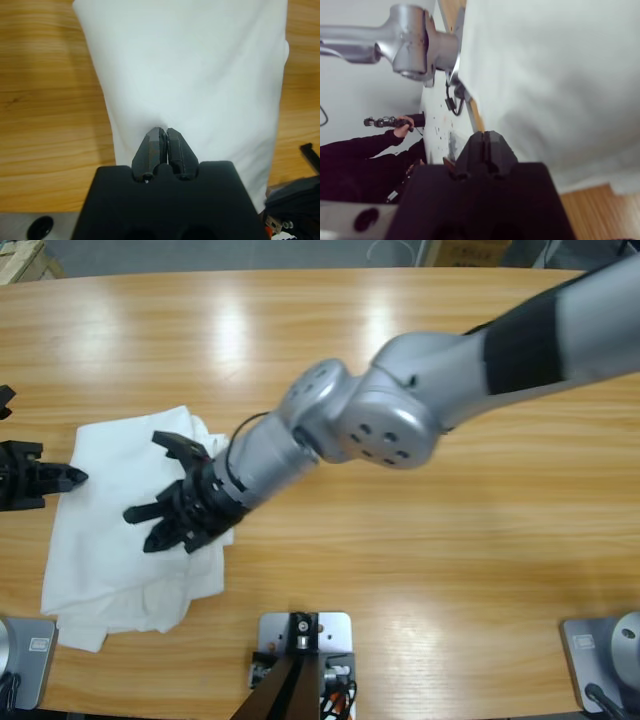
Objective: Fold clothes
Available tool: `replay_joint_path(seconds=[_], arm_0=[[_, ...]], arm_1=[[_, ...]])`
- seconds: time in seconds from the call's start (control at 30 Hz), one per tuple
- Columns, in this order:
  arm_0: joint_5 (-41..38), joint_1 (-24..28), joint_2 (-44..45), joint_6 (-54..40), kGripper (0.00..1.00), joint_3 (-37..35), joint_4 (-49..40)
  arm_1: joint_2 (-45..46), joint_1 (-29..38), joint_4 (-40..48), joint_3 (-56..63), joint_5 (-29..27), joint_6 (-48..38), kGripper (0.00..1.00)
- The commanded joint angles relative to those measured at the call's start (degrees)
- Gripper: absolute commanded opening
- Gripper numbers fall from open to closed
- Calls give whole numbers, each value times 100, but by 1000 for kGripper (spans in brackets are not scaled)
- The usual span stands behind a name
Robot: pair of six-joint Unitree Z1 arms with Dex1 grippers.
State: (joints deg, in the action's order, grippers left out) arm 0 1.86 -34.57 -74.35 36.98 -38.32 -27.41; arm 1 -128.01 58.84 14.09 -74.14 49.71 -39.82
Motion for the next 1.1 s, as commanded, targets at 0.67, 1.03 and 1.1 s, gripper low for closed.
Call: replay_joint_path(seconds=[0.67, 1.03, 1.1], arm_0=[[-244, 1412, -1029, -1689, 0, -165, 589], [-583, 1365, 685, -1996, 0, -851, -954], [-645, 922, 903, -1905, 279, -611, -1130]], arm_1=[[-799, 653, 380, 488, -180, -404, 0], [1312, 644, 171, 439, -852, 155, 955], [1778, 614, -251, 286, -924, 169, 1000]])
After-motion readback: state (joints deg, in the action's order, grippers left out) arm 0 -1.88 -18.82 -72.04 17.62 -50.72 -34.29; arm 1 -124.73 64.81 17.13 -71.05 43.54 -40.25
